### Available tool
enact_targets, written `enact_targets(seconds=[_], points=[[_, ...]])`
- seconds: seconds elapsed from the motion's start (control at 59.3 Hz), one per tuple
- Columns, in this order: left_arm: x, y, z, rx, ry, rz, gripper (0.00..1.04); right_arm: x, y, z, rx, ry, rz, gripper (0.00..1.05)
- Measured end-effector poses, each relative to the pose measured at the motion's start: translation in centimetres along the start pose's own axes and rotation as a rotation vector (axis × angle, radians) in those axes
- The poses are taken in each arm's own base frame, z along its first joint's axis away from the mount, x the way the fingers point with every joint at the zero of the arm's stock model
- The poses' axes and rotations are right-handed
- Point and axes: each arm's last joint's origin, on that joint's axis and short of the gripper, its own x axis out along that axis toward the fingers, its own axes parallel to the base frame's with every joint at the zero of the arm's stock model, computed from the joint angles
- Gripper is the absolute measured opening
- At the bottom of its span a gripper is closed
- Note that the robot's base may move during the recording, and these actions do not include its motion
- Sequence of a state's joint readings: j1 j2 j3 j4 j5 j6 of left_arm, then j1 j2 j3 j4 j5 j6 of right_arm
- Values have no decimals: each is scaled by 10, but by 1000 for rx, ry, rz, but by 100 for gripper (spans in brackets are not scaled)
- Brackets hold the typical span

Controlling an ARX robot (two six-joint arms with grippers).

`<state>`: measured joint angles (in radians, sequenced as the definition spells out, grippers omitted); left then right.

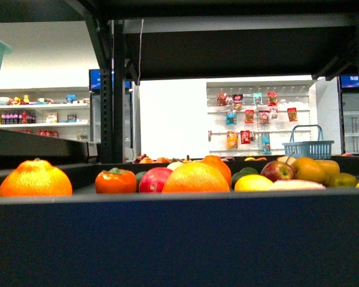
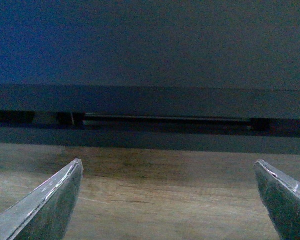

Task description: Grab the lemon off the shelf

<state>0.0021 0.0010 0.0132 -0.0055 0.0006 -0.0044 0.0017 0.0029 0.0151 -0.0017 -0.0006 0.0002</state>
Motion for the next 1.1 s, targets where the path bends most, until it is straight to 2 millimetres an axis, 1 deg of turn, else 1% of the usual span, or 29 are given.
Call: enact_targets(seconds=[1.096], points=[[0, 0, 0, 0, 0, 1, 97, 0, 0, 0, 0, 0, 0, 102]])
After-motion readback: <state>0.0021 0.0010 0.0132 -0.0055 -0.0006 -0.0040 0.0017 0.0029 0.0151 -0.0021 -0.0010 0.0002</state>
